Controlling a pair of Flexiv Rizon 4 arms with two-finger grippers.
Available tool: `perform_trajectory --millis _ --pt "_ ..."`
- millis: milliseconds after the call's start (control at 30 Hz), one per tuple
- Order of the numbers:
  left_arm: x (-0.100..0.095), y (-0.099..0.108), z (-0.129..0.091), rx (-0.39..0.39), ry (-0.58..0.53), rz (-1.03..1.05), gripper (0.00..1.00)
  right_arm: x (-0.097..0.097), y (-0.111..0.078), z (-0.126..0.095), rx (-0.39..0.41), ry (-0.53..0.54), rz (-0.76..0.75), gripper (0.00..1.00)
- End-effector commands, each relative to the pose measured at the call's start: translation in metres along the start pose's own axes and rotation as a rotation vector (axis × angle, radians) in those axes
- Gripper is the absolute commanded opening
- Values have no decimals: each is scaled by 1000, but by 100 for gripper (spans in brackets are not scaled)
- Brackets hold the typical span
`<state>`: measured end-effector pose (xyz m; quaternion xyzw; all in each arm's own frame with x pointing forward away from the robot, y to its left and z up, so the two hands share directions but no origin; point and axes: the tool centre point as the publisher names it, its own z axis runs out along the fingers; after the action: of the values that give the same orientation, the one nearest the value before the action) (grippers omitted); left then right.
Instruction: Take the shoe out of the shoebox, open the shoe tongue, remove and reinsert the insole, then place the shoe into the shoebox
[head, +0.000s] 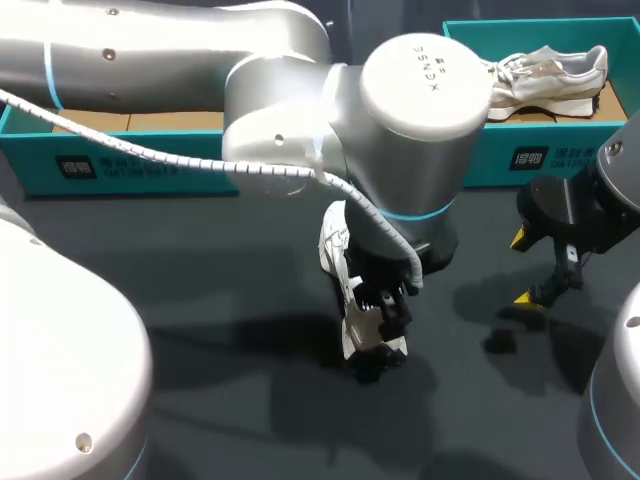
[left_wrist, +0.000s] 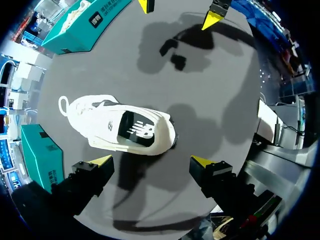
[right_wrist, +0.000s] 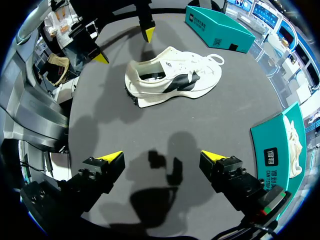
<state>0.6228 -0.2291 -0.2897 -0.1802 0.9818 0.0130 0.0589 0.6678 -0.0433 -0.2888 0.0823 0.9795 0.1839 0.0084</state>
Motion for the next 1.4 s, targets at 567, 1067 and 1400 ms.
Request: perform_trajectory --millis 567,1067,1400 --pt "12 -23 54 -30 28 45 100 1 0 0 1 -1 0 100" --pt "15 -17 75 -47 69 157 79 1 0 0 1 -1 0 100" --pt "20 -15 86 -58 66 211 70 1 0 0 1 -1 0 100"
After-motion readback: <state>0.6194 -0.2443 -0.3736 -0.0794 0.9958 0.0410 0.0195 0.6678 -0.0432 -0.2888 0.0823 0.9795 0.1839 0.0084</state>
